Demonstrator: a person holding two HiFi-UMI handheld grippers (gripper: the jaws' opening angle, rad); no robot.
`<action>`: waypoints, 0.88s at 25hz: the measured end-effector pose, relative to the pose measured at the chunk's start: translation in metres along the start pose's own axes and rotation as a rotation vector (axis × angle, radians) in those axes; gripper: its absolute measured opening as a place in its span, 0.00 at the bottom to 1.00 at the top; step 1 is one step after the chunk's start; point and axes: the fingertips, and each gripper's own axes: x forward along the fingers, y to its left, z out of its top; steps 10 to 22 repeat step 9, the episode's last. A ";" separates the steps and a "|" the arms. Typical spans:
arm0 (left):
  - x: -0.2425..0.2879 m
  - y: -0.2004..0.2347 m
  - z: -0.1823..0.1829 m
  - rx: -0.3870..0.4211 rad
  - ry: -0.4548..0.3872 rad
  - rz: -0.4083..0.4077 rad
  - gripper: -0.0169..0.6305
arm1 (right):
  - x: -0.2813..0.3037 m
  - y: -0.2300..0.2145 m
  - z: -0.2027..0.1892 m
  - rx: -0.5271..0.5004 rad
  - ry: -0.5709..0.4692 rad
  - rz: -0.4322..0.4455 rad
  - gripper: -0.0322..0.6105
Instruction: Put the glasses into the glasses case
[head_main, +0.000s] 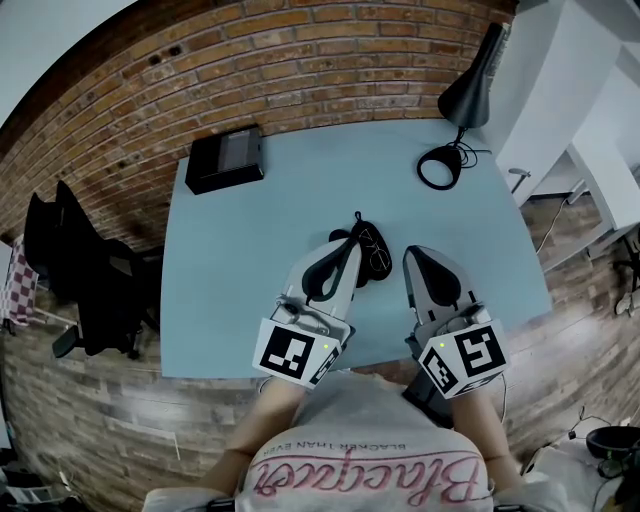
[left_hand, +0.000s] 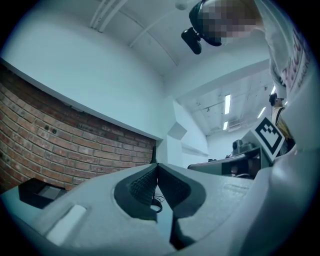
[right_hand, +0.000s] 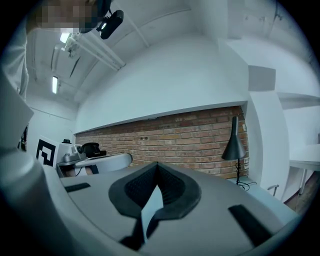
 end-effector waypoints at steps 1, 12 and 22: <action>0.000 0.000 0.001 0.000 -0.002 -0.001 0.04 | -0.001 0.000 0.000 -0.005 0.000 -0.003 0.06; -0.001 -0.001 0.005 -0.009 -0.012 -0.003 0.04 | -0.006 0.000 0.000 -0.030 -0.001 -0.017 0.06; -0.001 -0.001 0.005 -0.009 -0.012 -0.003 0.04 | -0.006 0.000 0.000 -0.030 -0.001 -0.017 0.06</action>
